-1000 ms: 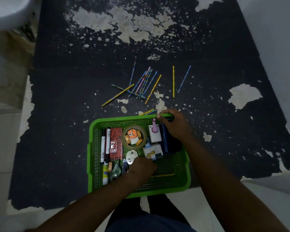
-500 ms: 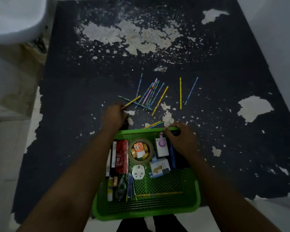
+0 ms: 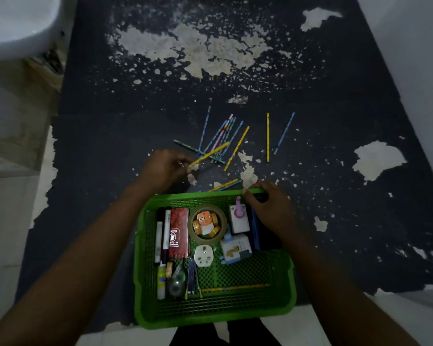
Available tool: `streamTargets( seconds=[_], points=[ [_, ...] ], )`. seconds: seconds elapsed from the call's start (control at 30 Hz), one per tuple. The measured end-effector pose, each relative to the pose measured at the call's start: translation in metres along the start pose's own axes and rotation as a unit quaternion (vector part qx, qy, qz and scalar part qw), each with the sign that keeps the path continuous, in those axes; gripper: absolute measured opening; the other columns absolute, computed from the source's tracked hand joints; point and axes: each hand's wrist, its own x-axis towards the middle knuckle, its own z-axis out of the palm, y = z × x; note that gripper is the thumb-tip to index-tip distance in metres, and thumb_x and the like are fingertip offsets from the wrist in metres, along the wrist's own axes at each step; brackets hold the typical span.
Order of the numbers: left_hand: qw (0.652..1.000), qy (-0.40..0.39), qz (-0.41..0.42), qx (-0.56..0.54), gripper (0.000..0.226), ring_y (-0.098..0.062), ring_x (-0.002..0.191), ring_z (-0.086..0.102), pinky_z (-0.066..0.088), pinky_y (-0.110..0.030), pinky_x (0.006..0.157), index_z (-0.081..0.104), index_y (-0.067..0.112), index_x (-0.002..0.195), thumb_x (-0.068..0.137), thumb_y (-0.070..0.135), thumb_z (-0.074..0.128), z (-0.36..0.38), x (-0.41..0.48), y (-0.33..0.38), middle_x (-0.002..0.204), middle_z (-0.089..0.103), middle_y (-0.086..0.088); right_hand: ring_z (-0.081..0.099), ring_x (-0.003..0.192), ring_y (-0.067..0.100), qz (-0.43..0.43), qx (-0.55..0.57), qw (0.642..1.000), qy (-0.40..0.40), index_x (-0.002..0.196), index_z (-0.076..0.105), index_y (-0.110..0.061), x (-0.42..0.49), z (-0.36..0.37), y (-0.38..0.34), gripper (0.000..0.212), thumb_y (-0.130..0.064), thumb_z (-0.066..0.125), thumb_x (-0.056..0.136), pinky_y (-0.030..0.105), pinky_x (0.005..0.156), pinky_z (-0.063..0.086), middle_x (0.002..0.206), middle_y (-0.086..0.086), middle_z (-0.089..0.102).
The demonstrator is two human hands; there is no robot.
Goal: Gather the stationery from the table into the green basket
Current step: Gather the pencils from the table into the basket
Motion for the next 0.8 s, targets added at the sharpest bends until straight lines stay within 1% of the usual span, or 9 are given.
streamTargets(
  seconds=[0.13,0.2,0.27,0.4,0.5,0.57,0.63,0.7,0.8],
  points=[
    [0.978,-0.189,0.046,-0.075,0.029,-0.008,0.075,0.071,0.055,-0.021,0.066,0.077,0.026,0.111,0.084,0.018,0.08,-0.02,-0.059,0.05,0.09,0.077,0.011,0.057,0.086,0.006,0.007,-0.003,1.0,-0.011,0.086,0.064,-0.029,0.0,-0.003,-0.004,0.017,-0.046,0.069,0.087,0.019,0.067,0.038,0.092,-0.008,0.061],
    [0.955,-0.288,0.054,-0.052,0.032,-0.002,0.076,0.071,0.057,-0.024,0.069,0.076,0.032,0.112,0.084,0.019,0.08,-0.005,-0.086,0.07,0.089,0.075,0.02,0.057,0.085,0.006,0.008,-0.006,1.0,-0.01,0.087,0.065,-0.028,-0.001,-0.003,-0.005,0.017,-0.044,0.069,0.088,0.013,0.065,0.036,0.092,-0.008,0.06],
    [0.941,-0.329,0.08,0.022,0.029,0.002,0.086,0.069,0.055,-0.023,0.077,0.075,0.038,0.109,0.083,0.025,0.08,0.022,-0.107,0.085,0.094,0.074,0.024,0.056,0.085,0.004,0.011,-0.019,1.0,-0.005,0.088,0.066,-0.029,-0.001,-0.003,-0.006,0.019,-0.048,0.067,0.087,0.014,0.064,0.036,0.093,-0.009,0.061],
    [0.932,-0.332,0.044,0.137,0.026,-0.011,0.097,0.07,0.052,-0.023,0.085,0.077,0.033,0.11,0.085,0.025,0.073,0.084,-0.136,0.096,0.106,0.076,0.008,0.052,0.083,0.0,0.014,-0.018,1.0,-0.011,0.092,0.068,-0.026,-0.002,-0.004,-0.007,0.023,-0.049,0.067,0.088,0.002,0.064,0.034,0.094,-0.009,0.061],
    [0.928,-0.267,0.118,0.23,0.017,-0.017,0.06,0.072,0.05,-0.021,0.054,0.081,0.029,0.077,0.061,0.03,0.076,0.122,-0.148,0.09,0.068,0.074,0.0,0.053,0.083,0.0,0.008,-0.014,1.0,-0.007,0.092,0.068,-0.026,-0.001,-0.004,-0.006,0.024,-0.049,0.067,0.087,0.002,0.064,0.035,0.094,-0.008,0.063],
    [0.926,-0.245,0.12,0.263,0.012,-0.019,0.047,0.067,0.049,-0.021,0.048,0.077,0.022,0.064,0.057,0.028,0.07,0.143,-0.156,0.084,0.054,0.067,-0.001,0.054,0.082,-0.001,0.007,-0.018,1.0,-0.007,0.091,0.068,-0.027,-0.001,-0.003,-0.005,0.024,-0.05,0.066,0.087,0.006,0.063,0.036,0.092,-0.009,0.062],
    [0.919,-0.263,0.079,0.285,0.015,-0.025,0.07,0.074,0.059,-0.036,0.069,0.078,0.015,0.086,0.075,0.017,0.068,0.16,-0.16,0.085,0.077,0.074,-0.006,0.053,0.082,-0.001,0.008,-0.019,1.0,-0.008,0.09,0.067,-0.027,0.0,-0.003,-0.005,0.024,-0.051,0.066,0.087,0.005,0.063,0.035,0.092,-0.009,0.062],
    [0.909,-0.298,0.052,0.285,0.022,-0.034,0.093,0.072,0.056,-0.054,0.086,0.073,0.012,0.108,0.09,0.016,0.061,0.169,-0.161,0.087,0.101,0.074,-0.011,0.053,0.082,-0.001,0.006,-0.022,1.0,-0.008,0.09,0.067,-0.027,0.0,-0.003,-0.005,0.024,-0.051,0.065,0.088,0.002,0.063,0.035,0.091,-0.009,0.061],
    [0.908,-0.306,0.078,0.274,0.026,-0.031,0.098,0.071,0.054,-0.041,0.087,0.072,0.015,0.113,0.094,0.027,0.059,0.161,-0.159,0.089,0.108,0.073,-0.009,0.052,0.082,-0.002,0.004,-0.029,1.0,-0.007,0.09,0.066,-0.028,0.0,-0.002,-0.003,0.024,-0.051,0.065,0.088,0.002,0.063,0.035,0.091,-0.01,0.061]
  ],
)
